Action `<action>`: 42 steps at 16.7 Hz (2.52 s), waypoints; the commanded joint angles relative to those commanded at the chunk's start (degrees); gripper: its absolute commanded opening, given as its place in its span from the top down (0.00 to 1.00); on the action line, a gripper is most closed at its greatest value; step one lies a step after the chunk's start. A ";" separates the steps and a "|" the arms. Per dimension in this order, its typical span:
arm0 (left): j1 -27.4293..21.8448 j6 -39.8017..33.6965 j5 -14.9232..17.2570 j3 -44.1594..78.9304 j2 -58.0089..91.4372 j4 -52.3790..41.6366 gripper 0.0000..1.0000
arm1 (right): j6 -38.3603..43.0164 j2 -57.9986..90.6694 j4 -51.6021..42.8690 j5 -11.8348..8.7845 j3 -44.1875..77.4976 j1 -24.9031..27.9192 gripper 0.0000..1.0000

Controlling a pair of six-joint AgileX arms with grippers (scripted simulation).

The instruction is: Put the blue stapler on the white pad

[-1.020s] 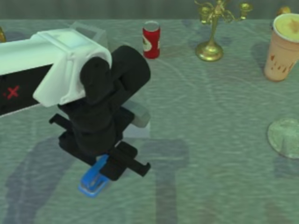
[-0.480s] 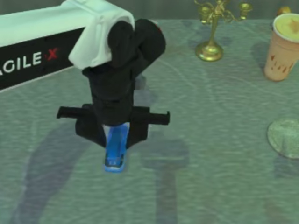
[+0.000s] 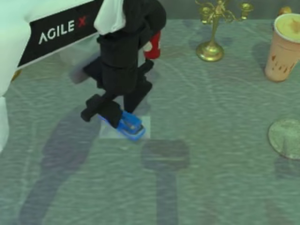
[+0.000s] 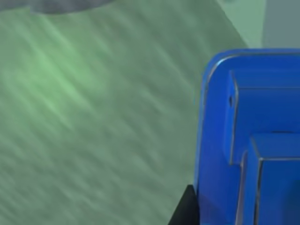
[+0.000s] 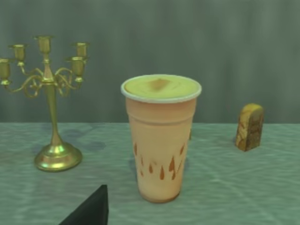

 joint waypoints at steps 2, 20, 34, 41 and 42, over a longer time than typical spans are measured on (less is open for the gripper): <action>1.33 -11.17 0.07 4.73 3.08 -1.38 1.00 | 0.00 0.00 0.00 0.00 0.00 0.00 0.00; 5.16 -33.51 0.40 9.00 8.05 4.05 1.00 | 0.00 0.00 0.00 0.00 0.00 0.00 0.00; 5.03 -33.50 0.43 -2.95 10.42 18.34 0.77 | 0.00 0.00 0.00 0.00 0.00 0.00 0.00; 5.03 -33.50 0.43 -2.95 10.42 18.34 0.25 | 0.00 0.00 0.00 0.00 0.00 0.00 0.00; 5.03 -33.50 0.43 -2.95 10.42 18.34 0.17 | 0.00 0.00 0.00 0.00 0.00 0.00 0.00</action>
